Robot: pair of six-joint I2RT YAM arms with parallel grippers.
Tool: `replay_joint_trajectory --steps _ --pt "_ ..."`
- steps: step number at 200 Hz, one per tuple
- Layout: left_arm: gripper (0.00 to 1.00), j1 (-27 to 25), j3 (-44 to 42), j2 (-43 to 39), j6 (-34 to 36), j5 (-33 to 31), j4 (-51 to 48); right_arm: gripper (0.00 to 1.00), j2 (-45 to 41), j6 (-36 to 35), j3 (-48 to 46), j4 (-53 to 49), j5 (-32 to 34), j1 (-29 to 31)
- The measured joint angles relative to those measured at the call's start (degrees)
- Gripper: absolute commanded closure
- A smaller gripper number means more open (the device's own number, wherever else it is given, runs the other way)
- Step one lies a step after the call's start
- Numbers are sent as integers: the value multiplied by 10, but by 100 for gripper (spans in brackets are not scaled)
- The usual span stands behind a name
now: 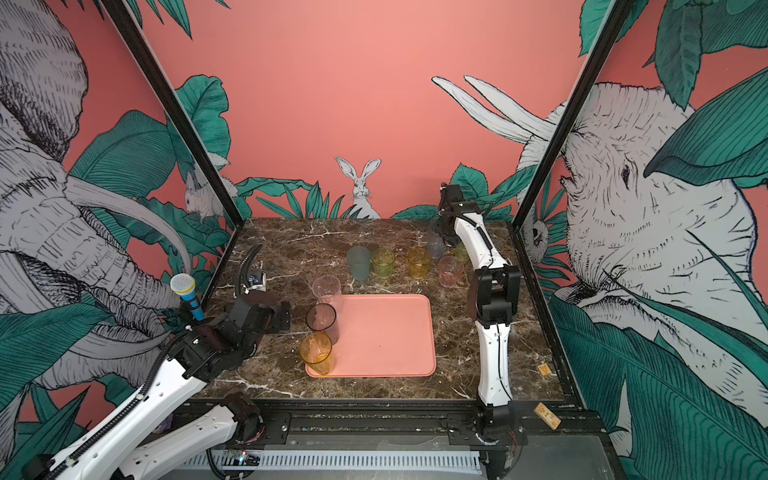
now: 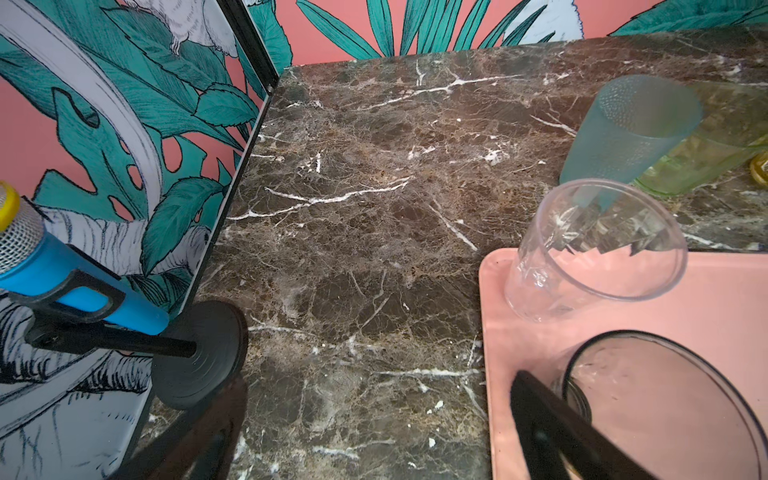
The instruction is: Place the glasses into the tray
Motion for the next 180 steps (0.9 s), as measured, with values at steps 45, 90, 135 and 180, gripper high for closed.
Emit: replay_joint_trajectory --steps 45,90,135,180 --pt "1 0 0 0 -9 3 0 50 6 1 0 3 -7 -1" --pt "1 0 0 -2 -12 4 -5 61 6 2 0 7 -8 -1" --pt "1 0 0 -13 -20 5 -20 66 6 2 0 7 -5 -1" --pt "1 0 0 -28 -26 5 -33 73 6 2 0 10 -5 -1"
